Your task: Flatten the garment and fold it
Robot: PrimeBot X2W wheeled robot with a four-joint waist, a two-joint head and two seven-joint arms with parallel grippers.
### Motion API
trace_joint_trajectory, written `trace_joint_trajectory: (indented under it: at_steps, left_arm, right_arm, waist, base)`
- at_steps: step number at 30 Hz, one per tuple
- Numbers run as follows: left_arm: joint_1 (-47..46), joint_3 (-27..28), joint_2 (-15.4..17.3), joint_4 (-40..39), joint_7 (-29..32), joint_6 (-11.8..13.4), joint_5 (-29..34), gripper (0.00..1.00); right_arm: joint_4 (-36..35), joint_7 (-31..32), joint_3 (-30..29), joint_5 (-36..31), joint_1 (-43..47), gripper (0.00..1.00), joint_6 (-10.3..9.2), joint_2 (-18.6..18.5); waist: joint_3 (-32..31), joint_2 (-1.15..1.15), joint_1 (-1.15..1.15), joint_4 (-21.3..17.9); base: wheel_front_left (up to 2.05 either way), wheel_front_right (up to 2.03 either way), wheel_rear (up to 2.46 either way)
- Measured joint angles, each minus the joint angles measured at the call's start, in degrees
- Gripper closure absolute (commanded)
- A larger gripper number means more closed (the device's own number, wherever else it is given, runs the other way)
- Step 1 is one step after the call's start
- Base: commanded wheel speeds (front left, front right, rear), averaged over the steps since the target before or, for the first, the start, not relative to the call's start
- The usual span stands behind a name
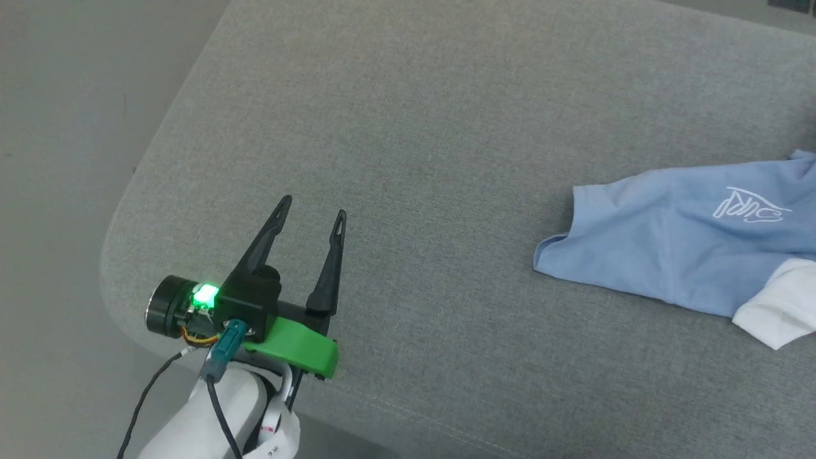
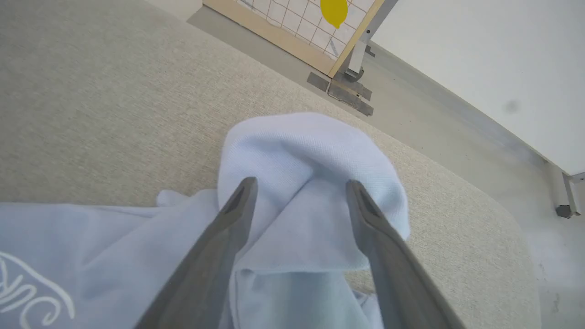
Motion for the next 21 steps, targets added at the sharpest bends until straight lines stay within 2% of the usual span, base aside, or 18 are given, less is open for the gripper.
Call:
trace_joint_trajectory:
  at_steps: [5,10,16,21]
  left_arm:
    - [0.14,0.2,0.36,0.64,0.6,-0.33,-0.83,0.0]
    - [0.36,0.2,0.82,1.23,2.23,-0.89,-1.92,0.0]
    - [0.92,0.55,0.86,1.86,5.16,-1.27,-4.89,0.0]
    - [2.15,0.89,0.86,2.38,7.4,-1.26,-7.46,0.0]
  right_arm:
    - [-1.79,-6.24,3.05,7.94,0.09,0.0,0.01,3.31]
    - [-6.41,-12.45,5.02,14.43,1.77,0.0,0.01,3.96]
    - [-14.54,-19.15,5.98,19.62,9.23,0.0,0.0,4.61]
    - [-20.67,-21.82,3.24,21.07,17.34,0.0,0.0,6.5]
  waist:
    - [-2.22,0.0,0.0,-1.68]
    - [-5.28,0.0,-0.01,-4.63]
    - [-9.1,0.0,-0.02,-9.1]
    - [-11.87,0.0,-0.02,-12.88]
  base:
    - [0.0,0.0,0.0]
    - [0.0,0.0,0.0]
    - [0.0,0.0,0.0]
    - [0.0,0.0,0.0]
